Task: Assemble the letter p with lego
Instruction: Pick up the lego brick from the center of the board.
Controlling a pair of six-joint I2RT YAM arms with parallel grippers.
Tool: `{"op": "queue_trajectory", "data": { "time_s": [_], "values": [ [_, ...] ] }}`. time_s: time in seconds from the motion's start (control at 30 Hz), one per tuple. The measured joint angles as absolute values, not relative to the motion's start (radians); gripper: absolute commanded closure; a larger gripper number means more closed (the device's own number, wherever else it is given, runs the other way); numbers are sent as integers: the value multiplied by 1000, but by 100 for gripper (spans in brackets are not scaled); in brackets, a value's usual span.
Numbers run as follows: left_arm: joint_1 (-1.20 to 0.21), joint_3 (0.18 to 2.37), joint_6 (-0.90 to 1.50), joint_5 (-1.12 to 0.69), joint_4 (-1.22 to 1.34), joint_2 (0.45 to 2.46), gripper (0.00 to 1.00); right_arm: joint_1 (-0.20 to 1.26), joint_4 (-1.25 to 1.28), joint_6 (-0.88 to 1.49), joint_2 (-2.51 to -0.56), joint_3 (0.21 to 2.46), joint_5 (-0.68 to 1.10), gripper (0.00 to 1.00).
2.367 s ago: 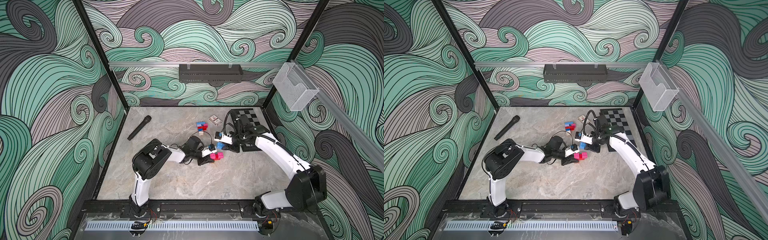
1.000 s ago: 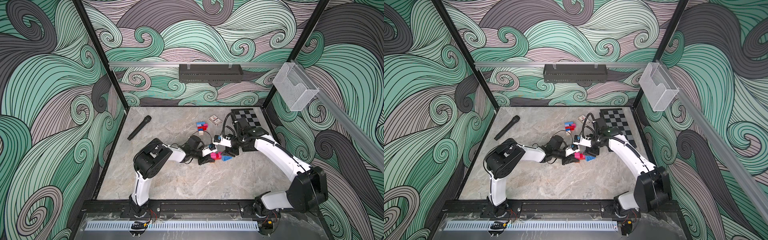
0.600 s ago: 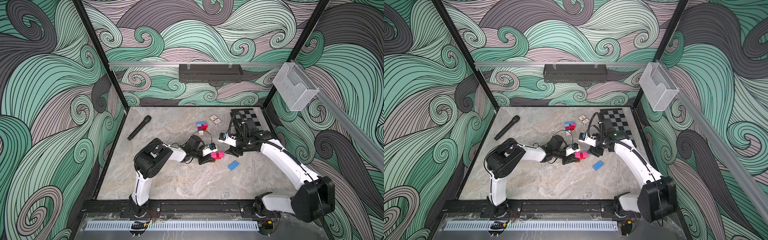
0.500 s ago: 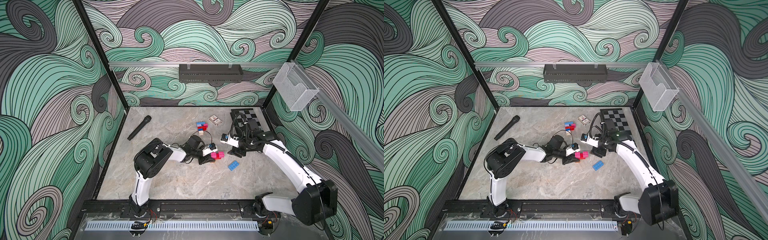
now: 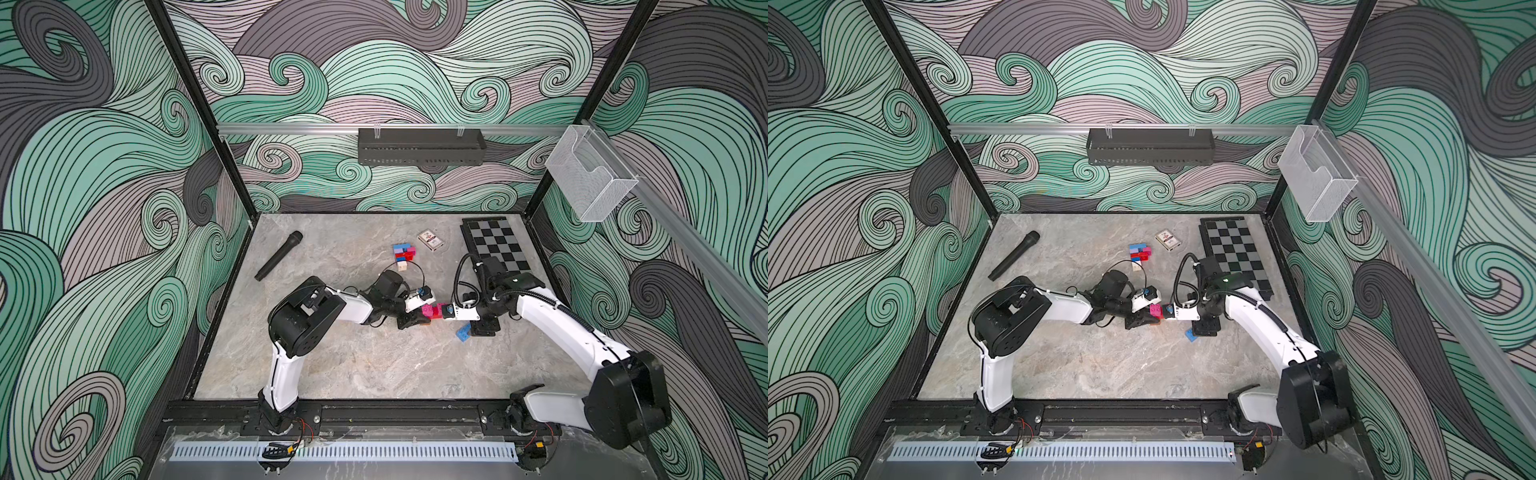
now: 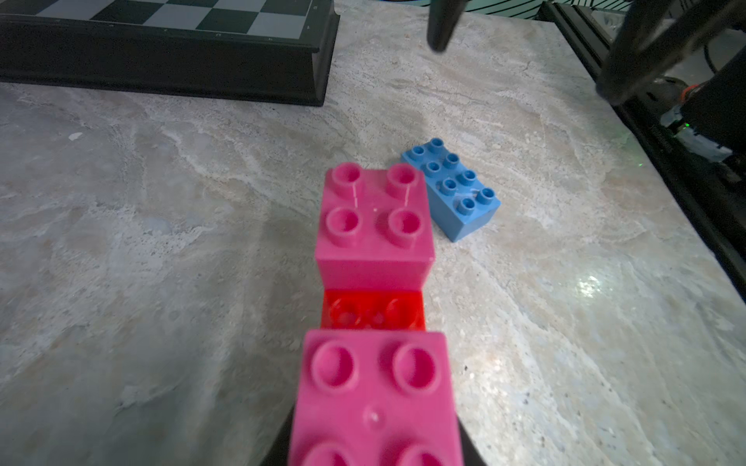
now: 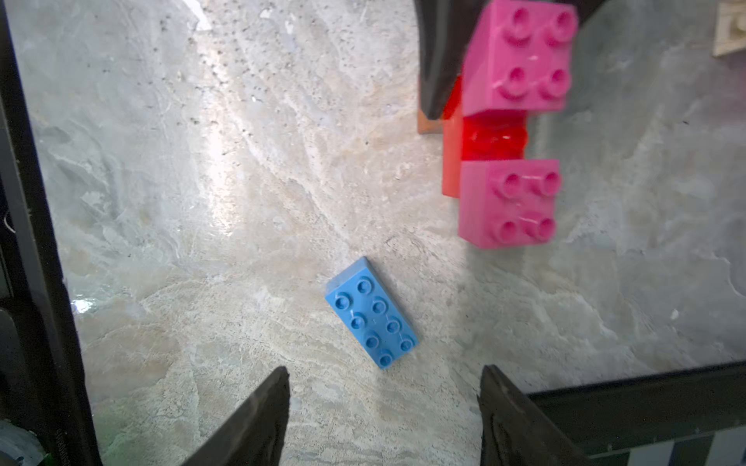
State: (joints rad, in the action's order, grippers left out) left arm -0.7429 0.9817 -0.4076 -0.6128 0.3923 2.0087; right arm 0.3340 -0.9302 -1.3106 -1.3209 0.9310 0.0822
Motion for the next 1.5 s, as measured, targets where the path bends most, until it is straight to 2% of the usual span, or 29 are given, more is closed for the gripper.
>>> {"op": "queue_trajectory", "data": {
  "time_s": [0.73, 0.83, 0.97, 1.5],
  "values": [
    [-739, 995, -394, -615, 430, 2034, 100, 363, -791, -1412, -1517, 855, -12, 31],
    [-738, 995, -392, -616, 430, 2034, 100, 359, -769, -1421, -1520, 834, -24, 35],
    [-738, 995, -391, -616, 430, 2034, 100, 349, -752, -1431, -1529, 829, -37, 49],
    [-735, 1001, -390, -620, 430, 2040, 100, 338, -722, -1416, -1534, 829, -37, 72]
  ]
}}
